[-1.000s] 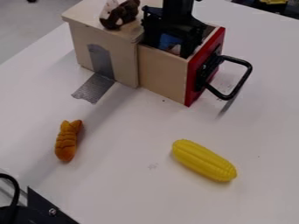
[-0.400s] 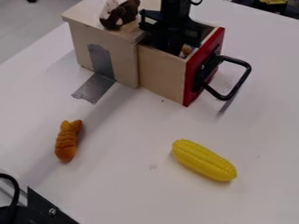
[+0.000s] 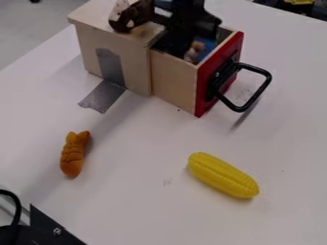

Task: Pick up the dog stuffed toy then place it on the middle of the table

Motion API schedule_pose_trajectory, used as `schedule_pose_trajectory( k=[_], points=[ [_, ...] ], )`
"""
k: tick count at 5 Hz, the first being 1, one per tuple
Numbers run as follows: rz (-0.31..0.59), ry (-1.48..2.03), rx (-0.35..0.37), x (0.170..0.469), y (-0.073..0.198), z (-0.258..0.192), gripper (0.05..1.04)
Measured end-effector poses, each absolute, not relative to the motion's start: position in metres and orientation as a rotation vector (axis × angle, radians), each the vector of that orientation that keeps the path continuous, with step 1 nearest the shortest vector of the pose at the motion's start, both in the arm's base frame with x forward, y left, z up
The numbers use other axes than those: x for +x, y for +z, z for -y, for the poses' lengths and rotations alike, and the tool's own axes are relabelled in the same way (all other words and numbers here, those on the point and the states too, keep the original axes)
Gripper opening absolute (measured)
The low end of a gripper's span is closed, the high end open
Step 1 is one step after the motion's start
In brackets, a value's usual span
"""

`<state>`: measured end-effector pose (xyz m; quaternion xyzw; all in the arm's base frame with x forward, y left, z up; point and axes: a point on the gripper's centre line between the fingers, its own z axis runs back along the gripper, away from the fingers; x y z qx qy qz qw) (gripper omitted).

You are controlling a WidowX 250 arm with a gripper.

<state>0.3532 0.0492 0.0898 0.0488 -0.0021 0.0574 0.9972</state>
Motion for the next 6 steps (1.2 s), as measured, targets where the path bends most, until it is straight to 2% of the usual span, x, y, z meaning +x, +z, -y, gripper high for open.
schedule_pose_trajectory(
  k=[1,2,3,4,5,6],
  points=[
    [0.096,0.116,0.094,0.357,0.133,-0.052,0.053],
    [0.137,0.124,0.077,0.353,0.157,-0.057,0.053],
    [0.160,0.123,0.047,0.350,0.162,-0.062,0.067],
    [0.142,0.096,0.029,0.348,0.140,-0.061,0.202],
    [0.095,0.075,0.039,0.349,0.113,-0.057,0.455],
    [0.088,0.056,0.058,0.351,0.097,-0.045,0.779]
  ],
)
